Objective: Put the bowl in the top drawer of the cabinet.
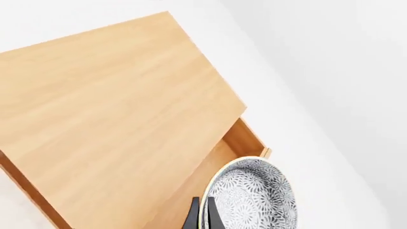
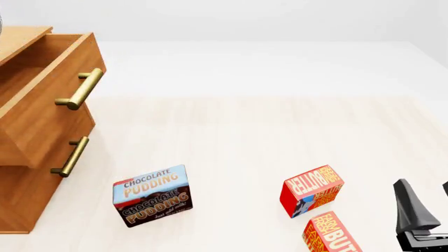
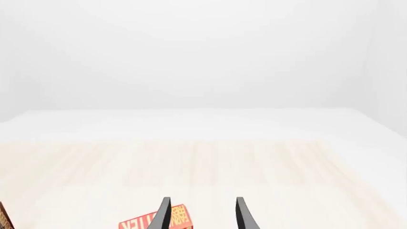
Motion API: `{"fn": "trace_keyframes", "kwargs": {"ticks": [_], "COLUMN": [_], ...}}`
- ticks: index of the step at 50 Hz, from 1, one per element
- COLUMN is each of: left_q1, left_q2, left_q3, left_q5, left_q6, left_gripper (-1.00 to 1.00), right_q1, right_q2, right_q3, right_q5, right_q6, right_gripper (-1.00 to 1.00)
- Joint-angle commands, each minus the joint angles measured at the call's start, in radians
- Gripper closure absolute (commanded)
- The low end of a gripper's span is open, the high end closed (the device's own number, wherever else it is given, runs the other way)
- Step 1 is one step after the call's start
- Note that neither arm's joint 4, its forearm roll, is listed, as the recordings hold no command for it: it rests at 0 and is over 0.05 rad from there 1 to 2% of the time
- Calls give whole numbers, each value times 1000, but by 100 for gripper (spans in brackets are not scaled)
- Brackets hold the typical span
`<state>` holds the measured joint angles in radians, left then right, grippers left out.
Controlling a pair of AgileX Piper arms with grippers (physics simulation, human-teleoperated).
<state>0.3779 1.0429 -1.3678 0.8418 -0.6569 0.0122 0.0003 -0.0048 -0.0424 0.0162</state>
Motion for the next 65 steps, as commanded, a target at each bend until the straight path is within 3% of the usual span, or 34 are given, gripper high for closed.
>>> {"fn": "trace_keyframes", "kwargs": {"ticks": [1, 8, 30, 43, 65], "left_q1": [82, 160, 259, 298, 284], "left_q2": [98, 200, 345, 393, 377], "left_q3": [-22, -75, -224, -220, -178], "left_q5": [-37, -47, -13, -13, -26], "left_q6": [-10, -14, -99, -120, -155], "left_gripper": [100, 100, 100, 100, 100], "right_q1": [-1, 0, 0, -1, -2], "right_q2": [0, 0, 0, 0, 0], "right_q3": [0, 0, 0, 0, 0], "right_q5": [-1, 0, -1, -1, -2], "right_q6": [2, 2, 2, 2, 3], "right_gripper": [-100, -100, -100, -100, -100]}}
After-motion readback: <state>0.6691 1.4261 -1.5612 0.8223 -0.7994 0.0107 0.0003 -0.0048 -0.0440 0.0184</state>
